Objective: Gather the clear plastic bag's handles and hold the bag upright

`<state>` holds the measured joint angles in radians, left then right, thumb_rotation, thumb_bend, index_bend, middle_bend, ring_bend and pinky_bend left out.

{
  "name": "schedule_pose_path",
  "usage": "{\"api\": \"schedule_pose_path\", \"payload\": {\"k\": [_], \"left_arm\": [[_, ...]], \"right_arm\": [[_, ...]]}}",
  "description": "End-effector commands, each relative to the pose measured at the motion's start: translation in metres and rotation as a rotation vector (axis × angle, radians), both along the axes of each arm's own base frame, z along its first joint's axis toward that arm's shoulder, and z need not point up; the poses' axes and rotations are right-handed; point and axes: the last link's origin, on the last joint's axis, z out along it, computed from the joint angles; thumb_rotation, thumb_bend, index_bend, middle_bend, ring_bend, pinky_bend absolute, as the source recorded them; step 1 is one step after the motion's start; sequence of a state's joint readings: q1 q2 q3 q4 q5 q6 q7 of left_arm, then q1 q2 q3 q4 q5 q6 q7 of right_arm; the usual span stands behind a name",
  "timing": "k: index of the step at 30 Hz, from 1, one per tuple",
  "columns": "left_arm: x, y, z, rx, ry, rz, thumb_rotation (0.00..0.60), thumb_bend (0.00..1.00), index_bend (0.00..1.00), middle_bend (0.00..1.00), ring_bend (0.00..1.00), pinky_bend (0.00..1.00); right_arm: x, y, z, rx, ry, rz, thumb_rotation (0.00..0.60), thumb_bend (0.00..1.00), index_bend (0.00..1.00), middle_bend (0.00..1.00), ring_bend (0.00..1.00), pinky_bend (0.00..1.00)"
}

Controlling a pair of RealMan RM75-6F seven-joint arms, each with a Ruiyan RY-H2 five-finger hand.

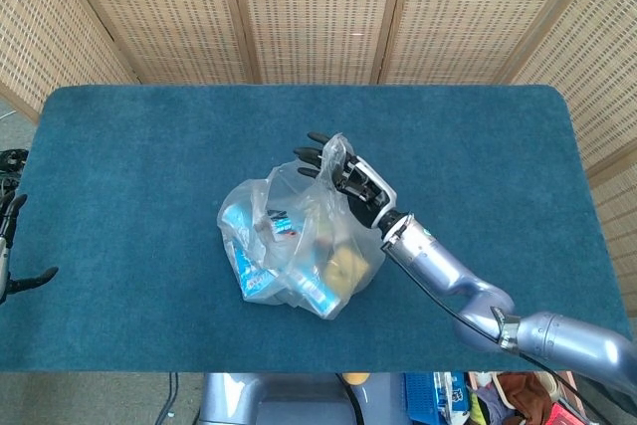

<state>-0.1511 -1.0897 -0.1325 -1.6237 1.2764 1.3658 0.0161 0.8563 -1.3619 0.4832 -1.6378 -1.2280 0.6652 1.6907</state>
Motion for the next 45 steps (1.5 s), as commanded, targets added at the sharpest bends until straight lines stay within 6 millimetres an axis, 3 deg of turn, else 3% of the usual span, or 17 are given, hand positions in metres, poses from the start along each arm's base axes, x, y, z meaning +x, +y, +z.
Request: {"api": "schedule_pose_path", "payload": {"k": [1, 5, 7, 10, 11, 20, 32, 39, 45], "left_arm": [[0.000, 0.000, 0.000, -0.001, -0.001, -0.001, 0.600, 0.10, 0.00, 0.00, 0.00, 0.00], [0.000, 0.000, 0.000, -0.005, -0.003, -0.001, 0.600, 0.10, 0.00, 0.00, 0.00, 0.00], [0.000, 0.000, 0.000, -0.007, -0.004, 0.000, 0.600, 0.10, 0.00, 0.00, 0.00, 0.00], [0.000, 0.000, -0.001, -0.011, -0.005, 0.001, 0.600, 0.10, 0.00, 0.00, 0.00, 0.00], [0.000, 0.000, -0.001, -0.013, -0.008, 0.002, 0.600, 0.10, 0.00, 0.00, 0.00, 0.00], [0.009, 0.010, -0.009, -0.086, -0.108, -0.053, 0.600, 0.10, 0.00, 0.00, 0.00, 0.00], [0.052, 0.053, -0.024, -0.085, -0.304, -0.414, 0.600, 0.10, 0.00, 0.00, 0.00, 0.00], [0.084, 0.078, -0.046, -0.077, -0.404, -0.653, 0.600, 0.10, 0.00, 0.00, 0.00, 0.00], [0.105, 0.092, -0.062, -0.074, -0.388, -0.854, 0.600, 0.09, 0.00, 0.00, 0.00, 0.00]], "right_arm": [[0.005, 0.001, 0.002, 0.011, -0.025, -0.005, 0.600, 0.78, 0.09, 0.22, 0.12, 0.13], [0.014, 0.003, 0.005, 0.053, -0.060, -0.009, 0.600, 0.47, 0.08, 0.21, 0.12, 0.14], [0.019, 0.006, 0.006, 0.085, -0.079, -0.005, 0.600, 0.25, 0.07, 0.21, 0.12, 0.14], [0.023, 0.009, 0.007, 0.122, -0.078, 0.014, 0.600, 0.04, 0.08, 0.22, 0.12, 0.15], [0.024, 0.010, 0.006, 0.131, -0.072, 0.021, 0.600, 0.03, 0.08, 0.22, 0.13, 0.15], [0.027, 0.016, 0.008, 0.133, 0.002, 0.108, 0.600, 0.06, 0.12, 0.24, 0.15, 0.14], [0.024, 0.021, 0.010, 0.111, 0.071, 0.156, 0.600, 0.13, 0.12, 0.25, 0.14, 0.15], [0.025, 0.020, 0.010, 0.108, 0.075, 0.152, 0.600, 0.15, 0.12, 0.25, 0.14, 0.15], [0.026, 0.018, 0.011, 0.105, 0.085, 0.145, 0.600, 0.16, 0.12, 0.25, 0.14, 0.14]]}}
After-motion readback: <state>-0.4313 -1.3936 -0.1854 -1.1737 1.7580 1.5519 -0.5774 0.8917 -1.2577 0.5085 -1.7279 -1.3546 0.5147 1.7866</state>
